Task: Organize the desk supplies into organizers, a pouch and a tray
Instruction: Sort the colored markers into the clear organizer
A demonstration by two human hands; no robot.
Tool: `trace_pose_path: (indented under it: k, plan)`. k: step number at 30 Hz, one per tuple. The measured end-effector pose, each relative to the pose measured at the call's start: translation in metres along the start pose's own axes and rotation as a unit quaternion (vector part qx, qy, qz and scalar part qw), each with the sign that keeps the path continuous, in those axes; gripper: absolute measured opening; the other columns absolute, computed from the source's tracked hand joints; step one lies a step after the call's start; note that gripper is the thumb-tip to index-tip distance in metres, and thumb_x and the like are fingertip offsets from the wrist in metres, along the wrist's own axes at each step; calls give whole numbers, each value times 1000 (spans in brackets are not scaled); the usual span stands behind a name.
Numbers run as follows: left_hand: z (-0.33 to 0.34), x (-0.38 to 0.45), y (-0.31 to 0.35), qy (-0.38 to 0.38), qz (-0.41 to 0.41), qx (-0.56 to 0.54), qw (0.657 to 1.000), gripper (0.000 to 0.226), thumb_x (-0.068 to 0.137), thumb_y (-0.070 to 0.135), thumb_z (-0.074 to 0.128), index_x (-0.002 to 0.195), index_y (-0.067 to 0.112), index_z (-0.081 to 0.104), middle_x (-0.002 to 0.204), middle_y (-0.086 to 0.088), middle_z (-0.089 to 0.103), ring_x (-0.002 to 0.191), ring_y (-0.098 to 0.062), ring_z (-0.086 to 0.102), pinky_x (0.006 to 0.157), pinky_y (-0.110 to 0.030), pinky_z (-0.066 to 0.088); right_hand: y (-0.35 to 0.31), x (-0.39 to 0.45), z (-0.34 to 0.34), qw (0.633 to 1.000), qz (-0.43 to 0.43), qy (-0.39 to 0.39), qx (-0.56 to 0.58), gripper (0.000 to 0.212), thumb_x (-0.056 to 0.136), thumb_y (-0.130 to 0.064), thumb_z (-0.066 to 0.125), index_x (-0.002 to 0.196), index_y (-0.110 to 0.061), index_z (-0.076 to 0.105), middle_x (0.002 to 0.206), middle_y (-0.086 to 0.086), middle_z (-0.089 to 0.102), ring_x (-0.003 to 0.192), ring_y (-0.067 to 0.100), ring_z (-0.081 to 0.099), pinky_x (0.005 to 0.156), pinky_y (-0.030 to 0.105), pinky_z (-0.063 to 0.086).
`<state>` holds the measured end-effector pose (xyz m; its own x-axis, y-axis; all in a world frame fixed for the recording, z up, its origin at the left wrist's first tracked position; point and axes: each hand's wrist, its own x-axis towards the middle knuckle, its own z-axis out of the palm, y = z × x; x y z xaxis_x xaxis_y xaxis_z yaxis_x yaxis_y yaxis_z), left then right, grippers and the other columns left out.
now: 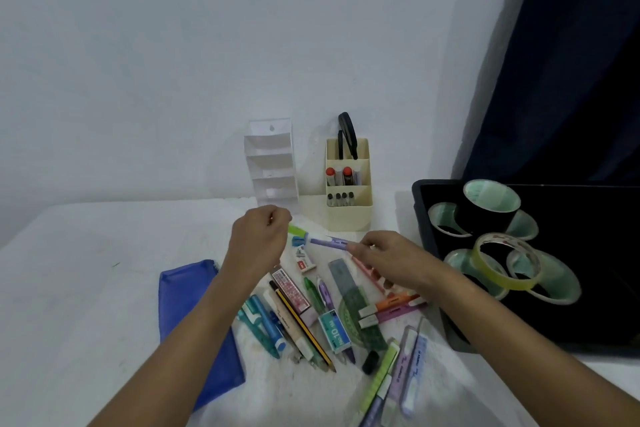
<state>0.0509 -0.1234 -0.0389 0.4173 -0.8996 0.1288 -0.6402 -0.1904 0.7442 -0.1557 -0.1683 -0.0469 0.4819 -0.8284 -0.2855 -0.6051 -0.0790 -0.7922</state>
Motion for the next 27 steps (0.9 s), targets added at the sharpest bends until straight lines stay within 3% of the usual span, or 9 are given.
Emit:
trace_pose_path:
  k: [3,7,11,15,18,20,24,27]
  plan:
    - [-10,0,1,-9,0,-4,1000,36,93,24,41,90,-5,62,68,-26,59,44,-15,63,57,-36,50,-5,2,1,999,-43,4,18,25,97,-37,49,99,-19,66,89,5,65,80,13,56,70,25,43]
    - [-18,5,2,-24,24,37,999,37,98,34,44,93,6,67,69,-13,66,49,-7,66,58,-26,49,-16,4,-1,988,-70,-15,139,19,100,-29,44,111,-20,57,83,0,68,71,13,54,66,27,42]
    - [-30,9,15,11,60,41,997,18,93,25,53,101,23,70,65,-4,68,58,-15,67,67,-32,55,-30,11,-2,981,-125,-41,140,27,102,-24,40,121,-35,56,88,-6,68,77,10,52,69,25,41]
    - [-44,13,33,86,142,119,979,27,88,23,56,111,27,70,58,7,50,64,-12,51,61,-23,34,-49,21,5,960,-101,-59,253,25,101,-25,42,115,-27,63,82,-2,54,70,10,48,63,23,40]
    - [-56,18,44,100,155,119,976,24,89,27,55,105,25,73,65,9,51,69,-10,49,59,-16,30,-61,21,8,982,-144,-27,117,33,98,-45,40,104,-26,67,87,-5,62,81,9,58,74,22,44]
    - [-62,17,48,84,165,117,976,22,89,25,57,103,23,74,68,11,54,70,-9,51,61,-5,35,-69,21,11,984,-176,-2,33,39,98,-44,40,93,-18,69,87,-4,67,84,9,61,76,22,46]
    - [-61,12,52,72,172,106,977,24,89,23,56,106,22,72,75,8,61,70,-8,54,61,-6,35,-76,24,15,982,-187,16,30,39,98,-38,45,90,-6,66,77,5,67,71,12,62,66,22,48]
    - [-55,11,48,59,160,108,979,28,91,26,54,114,22,69,95,4,66,78,-6,53,73,-12,36,-76,26,17,978,-182,4,104,21,95,-25,56,110,-12,58,85,8,72,69,10,67,59,18,48]
